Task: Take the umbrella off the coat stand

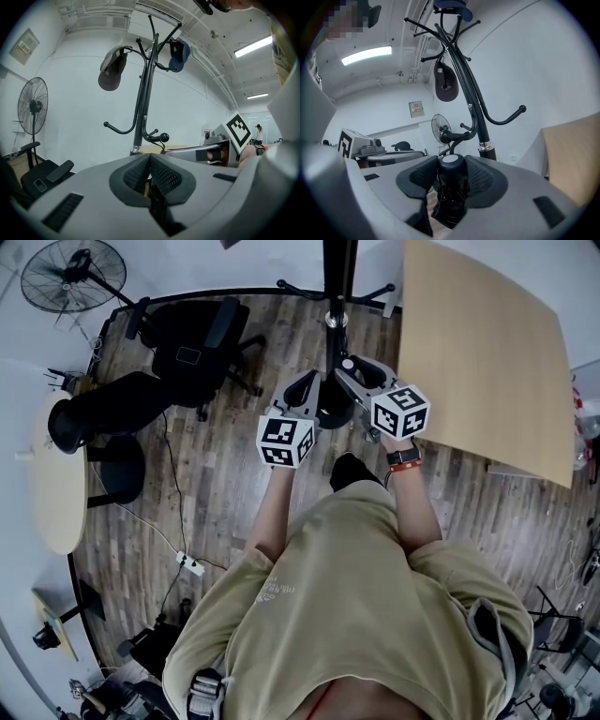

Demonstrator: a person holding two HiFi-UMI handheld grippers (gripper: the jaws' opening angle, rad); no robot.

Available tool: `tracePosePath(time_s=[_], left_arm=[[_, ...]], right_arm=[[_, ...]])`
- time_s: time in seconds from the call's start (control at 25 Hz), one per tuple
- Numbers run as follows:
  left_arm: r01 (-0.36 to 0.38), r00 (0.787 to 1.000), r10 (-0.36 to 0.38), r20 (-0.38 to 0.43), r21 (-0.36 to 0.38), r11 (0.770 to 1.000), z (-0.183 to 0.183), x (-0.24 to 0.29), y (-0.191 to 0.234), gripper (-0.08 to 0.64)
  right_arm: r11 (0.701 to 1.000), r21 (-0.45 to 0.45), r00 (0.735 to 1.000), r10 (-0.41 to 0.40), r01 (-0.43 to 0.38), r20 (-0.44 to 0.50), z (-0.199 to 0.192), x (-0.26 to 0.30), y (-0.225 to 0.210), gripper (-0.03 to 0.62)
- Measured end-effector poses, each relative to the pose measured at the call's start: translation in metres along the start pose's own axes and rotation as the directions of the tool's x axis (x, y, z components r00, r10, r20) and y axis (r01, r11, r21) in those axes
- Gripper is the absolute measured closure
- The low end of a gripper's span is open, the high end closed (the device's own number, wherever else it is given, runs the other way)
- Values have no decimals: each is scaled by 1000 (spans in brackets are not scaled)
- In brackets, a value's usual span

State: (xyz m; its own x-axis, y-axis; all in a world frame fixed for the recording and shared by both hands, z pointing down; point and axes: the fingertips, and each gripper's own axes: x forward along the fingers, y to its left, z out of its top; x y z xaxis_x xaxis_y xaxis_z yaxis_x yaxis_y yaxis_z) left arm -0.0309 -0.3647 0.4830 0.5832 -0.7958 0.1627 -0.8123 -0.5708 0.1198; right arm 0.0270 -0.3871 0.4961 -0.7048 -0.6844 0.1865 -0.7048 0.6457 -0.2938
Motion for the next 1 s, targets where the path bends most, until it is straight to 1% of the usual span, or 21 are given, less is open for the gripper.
tracePosePath(time_s=[0.44, 0.6, 0.84, 1.0], left_arm=[[8, 1000, -8, 19, -8, 1000, 4, -20, -12, 537], [9, 1000, -8, 26, -9, 1000, 3, -30, -16, 537], [2, 999, -1, 47, -21, 1000, 9, -45, -21, 537], [0, 998, 1, 59, -26, 1000, 14, -57, -25, 537]], right_arm=[[1000, -19, 999, 10, -9, 32, 15, -21, 30, 388], [1000, -18, 998, -6, 7, 57, 19, -31, 38, 390], [999, -44, 997, -13, 16, 73, 33, -45, 53, 390], [999, -32, 996, -34, 36, 80, 35, -55, 62, 390]])
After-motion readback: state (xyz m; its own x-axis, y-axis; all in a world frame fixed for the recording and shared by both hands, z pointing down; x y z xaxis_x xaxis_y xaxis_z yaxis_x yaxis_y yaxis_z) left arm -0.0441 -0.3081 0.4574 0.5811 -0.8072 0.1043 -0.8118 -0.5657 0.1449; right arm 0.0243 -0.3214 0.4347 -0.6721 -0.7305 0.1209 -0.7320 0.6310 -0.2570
